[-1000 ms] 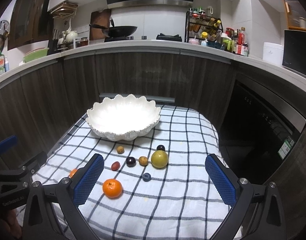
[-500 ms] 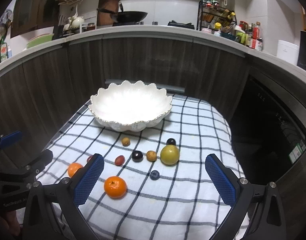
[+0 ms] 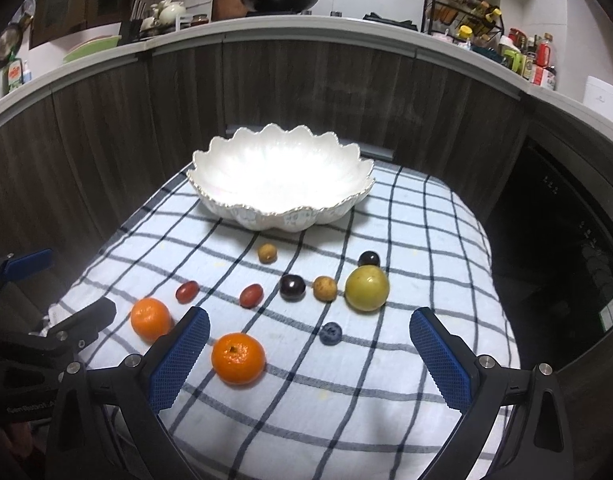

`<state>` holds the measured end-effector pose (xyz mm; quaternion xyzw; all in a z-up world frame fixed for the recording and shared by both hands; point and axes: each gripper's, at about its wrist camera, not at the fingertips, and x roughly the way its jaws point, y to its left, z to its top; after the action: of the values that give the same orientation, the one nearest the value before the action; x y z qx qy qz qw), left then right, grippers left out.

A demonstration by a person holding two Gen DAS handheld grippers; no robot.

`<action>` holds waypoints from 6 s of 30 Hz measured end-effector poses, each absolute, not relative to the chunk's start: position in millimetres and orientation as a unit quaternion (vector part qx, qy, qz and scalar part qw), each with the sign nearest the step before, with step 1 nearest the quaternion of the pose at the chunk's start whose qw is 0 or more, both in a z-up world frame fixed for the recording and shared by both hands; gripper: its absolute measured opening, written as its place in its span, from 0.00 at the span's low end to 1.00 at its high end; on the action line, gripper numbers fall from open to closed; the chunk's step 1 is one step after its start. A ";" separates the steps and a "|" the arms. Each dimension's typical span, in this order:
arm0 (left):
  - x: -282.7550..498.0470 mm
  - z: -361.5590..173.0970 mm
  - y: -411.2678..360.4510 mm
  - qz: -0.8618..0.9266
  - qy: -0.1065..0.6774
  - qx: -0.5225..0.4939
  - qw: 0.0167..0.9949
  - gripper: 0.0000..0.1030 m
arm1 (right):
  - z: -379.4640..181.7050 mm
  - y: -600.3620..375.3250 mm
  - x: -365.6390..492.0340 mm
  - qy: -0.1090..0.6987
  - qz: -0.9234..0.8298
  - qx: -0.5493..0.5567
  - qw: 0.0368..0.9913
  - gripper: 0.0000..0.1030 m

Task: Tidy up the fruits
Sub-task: 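Move the left tool toward one mandarin while the right tool approaches the other mandarin, then close the left tool on its mandarin while the right tool closes on the other, then lift and carry the left tool's mandarin over the bowl while the right tool carries its mandarin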

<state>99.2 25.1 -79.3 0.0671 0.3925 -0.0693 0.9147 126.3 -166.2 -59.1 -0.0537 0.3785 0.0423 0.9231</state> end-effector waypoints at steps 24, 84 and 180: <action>122.1 -124.0 19.5 -0.102 0.434 0.099 0.889 0.77 | -107.2 -143.0 142.4 0.439 0.098 -0.065 0.891 0.79; 131.2 -134.7 7.5 -0.114 0.453 0.102 0.878 0.42 | -123.4 -142.8 154.5 0.469 0.145 -0.034 0.870 0.46; 340.6 -84.4 3.3 -0.035 0.432 0.022 0.901 0.42 | -74.0 -195.6 358.1 0.447 0.035 0.038 0.893 0.46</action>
<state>340.6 3.3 -84.4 0.0218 0.4316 -0.0352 0.9011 358.1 -195.6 -74.0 0.0377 0.4471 0.0346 0.8930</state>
